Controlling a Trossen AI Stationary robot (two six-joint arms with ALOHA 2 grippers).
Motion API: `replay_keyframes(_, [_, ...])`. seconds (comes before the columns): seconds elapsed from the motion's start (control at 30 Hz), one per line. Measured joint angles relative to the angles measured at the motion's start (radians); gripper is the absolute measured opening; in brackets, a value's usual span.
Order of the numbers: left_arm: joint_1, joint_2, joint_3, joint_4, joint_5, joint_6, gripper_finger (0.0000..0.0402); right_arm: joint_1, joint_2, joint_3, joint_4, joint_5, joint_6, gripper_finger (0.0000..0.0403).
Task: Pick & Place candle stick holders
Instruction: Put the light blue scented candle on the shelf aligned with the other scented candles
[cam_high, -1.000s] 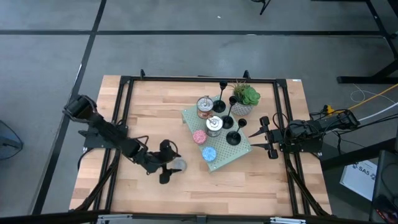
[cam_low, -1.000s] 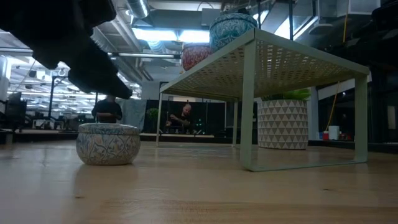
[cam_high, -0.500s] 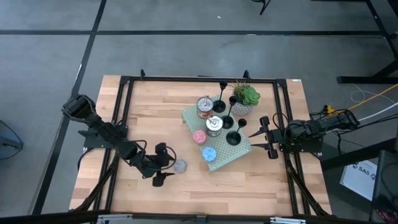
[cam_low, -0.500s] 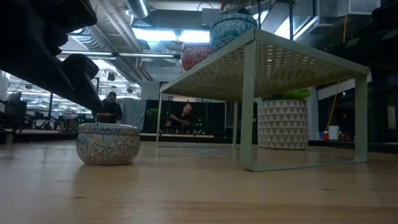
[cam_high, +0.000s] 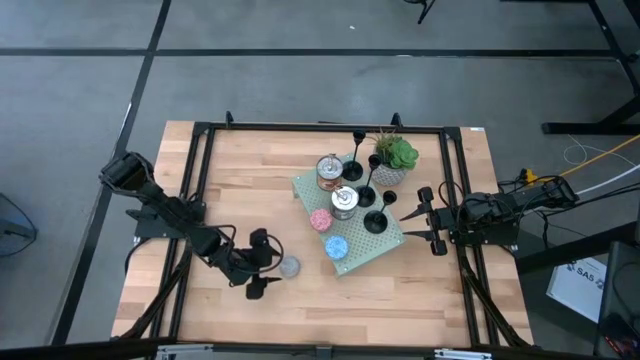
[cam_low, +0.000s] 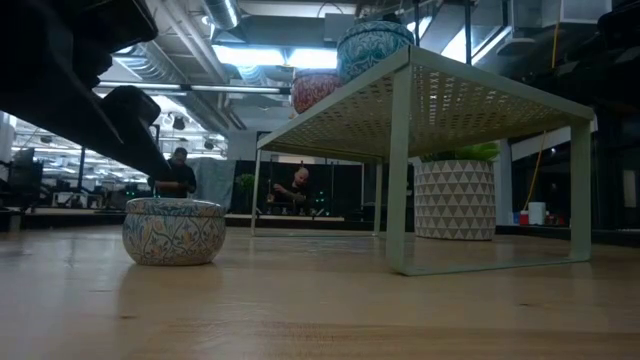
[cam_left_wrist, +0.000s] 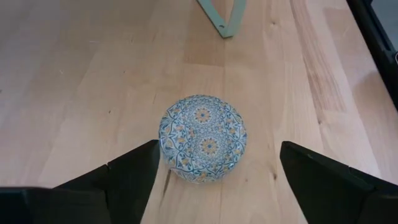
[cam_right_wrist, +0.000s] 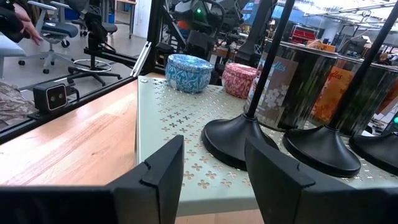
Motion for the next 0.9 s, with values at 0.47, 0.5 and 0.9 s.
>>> replay_keyframes(0.47, [0.000, 0.066, 0.000, 0.002, -0.026, 0.003, 0.0395, 0.000, 0.000, 0.000, 0.000, 0.000, 0.000, 0.0171])
replay_keyframes(0.5, [0.000, 0.084, 0.000, 0.002, -0.026, 0.003, 0.0395, 0.000, 0.000, 0.000, 0.000, 0.000, 0.000, 0.0171])
replay_keyframes(0.9, [0.000, 0.260, 0.000, 0.209, -0.097, 0.149, 0.0395, 0.000, 0.000, 0.000, 0.000, 0.000, 0.000, 0.0171])
